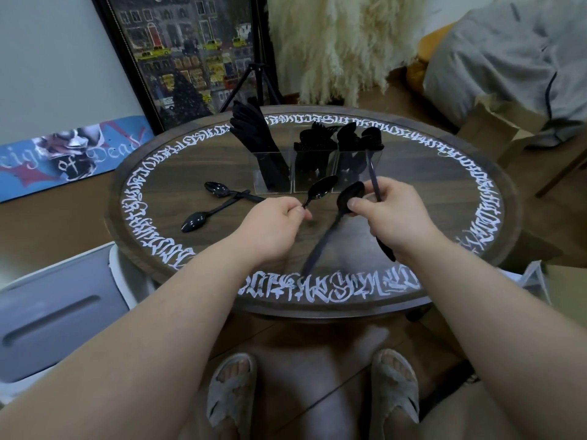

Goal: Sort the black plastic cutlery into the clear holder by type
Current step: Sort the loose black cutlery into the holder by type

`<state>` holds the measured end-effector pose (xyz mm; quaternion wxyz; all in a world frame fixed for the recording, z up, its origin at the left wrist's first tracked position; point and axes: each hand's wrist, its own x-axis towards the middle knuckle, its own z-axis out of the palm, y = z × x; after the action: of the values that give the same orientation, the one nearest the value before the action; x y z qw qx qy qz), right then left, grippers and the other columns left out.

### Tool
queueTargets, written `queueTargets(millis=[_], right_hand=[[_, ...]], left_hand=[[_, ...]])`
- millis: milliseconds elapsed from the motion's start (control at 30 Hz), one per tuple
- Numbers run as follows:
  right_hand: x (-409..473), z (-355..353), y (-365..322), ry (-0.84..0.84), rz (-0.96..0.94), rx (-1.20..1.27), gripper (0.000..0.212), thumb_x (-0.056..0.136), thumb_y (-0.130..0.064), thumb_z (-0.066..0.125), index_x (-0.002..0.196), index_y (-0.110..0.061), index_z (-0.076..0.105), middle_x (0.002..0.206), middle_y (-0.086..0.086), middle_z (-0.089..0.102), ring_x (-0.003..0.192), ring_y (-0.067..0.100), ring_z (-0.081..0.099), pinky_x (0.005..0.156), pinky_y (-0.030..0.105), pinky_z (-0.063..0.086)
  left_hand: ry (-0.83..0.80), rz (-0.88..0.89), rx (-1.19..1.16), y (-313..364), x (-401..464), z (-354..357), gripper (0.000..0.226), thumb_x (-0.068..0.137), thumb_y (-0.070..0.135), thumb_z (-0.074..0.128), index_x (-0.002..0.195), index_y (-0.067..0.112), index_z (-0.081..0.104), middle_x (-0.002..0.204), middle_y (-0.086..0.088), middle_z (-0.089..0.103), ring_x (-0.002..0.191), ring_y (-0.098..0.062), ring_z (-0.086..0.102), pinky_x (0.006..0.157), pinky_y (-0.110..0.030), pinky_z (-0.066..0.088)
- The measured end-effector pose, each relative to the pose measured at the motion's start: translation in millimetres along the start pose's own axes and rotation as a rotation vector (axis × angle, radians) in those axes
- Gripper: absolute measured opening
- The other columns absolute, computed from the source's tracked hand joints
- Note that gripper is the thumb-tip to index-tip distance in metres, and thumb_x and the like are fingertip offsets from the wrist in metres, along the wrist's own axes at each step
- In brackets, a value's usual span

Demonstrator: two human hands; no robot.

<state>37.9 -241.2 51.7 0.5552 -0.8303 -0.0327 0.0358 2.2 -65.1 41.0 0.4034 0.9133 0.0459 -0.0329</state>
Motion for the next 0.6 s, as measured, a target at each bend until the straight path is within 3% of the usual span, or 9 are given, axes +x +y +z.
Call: queueTargets(millis=[133,233,367,500,600], right_hand=[[13.5,8.4,2.1,-0.021,0.025,0.097,0.011,0.085,-0.006,0.064,0.075,-0.010,0.062,0.070,0.006,0.065,0.037,-0.002,0.044,0.049,0.016,0.033],[18.9,14.4,5.3,-0.039,0.047,0.167,0.013,0.085,-0.007,0.065,0.073,-0.009,0.060,0.074,0.013,0.068,0.036,-0.001,0.044,0.048,0.016,0.032],[25.2,16.2,10.2,-0.006,0.005,0.080,0.011,0.084,-0.013,0.067,0.082,-0.002,0.065,0.071,0.007,0.070,0.040,-0.002,0.046,0.053,0.022,0.035],[25.0,13.2,13.7,-0.008,-0.021,-0.031,0.019,0.085,-0.024,0.068,0.073,-0.008,0.066,0.068,0.002,0.069,0.054,0.005,0.051,0.061,0.026,0.042],[23.9,10.1,13.5,-0.018,0.013,-0.061,0.032,0.093,-0.034,0.057,0.068,-0.014,0.062,0.061,-0.001,0.063,0.052,0.009,0.050,0.060,0.028,0.041]], left_hand=[[-0.045,-0.084,-0.153,2.1,3.1,3.9,0.028,0.102,0.024,0.039,0.088,0.023,0.062,0.074,0.007,0.059,0.062,-0.006,0.061,0.064,-0.028,0.048],[-0.081,-0.155,-0.274,4.5,5.3,6.3,0.028,0.102,0.023,0.038,0.089,0.018,0.062,0.078,0.003,0.059,0.065,-0.012,0.066,0.058,-0.026,0.051],[-0.128,-0.145,-0.342,7.7,6.1,7.8,0.034,0.103,0.025,0.035,0.098,0.009,0.065,0.066,0.000,0.053,0.051,-0.009,0.047,0.044,-0.015,0.038],[-0.134,-0.046,-0.149,7.2,8.2,9.4,0.035,0.102,0.034,0.036,0.090,0.017,0.065,0.065,0.004,0.050,0.056,-0.007,0.044,0.058,-0.024,0.036],[-0.024,-0.050,-0.081,4.5,12.1,9.7,0.037,0.102,0.032,0.037,0.080,0.020,0.064,0.070,0.000,0.054,0.065,-0.013,0.049,0.067,-0.032,0.040]])
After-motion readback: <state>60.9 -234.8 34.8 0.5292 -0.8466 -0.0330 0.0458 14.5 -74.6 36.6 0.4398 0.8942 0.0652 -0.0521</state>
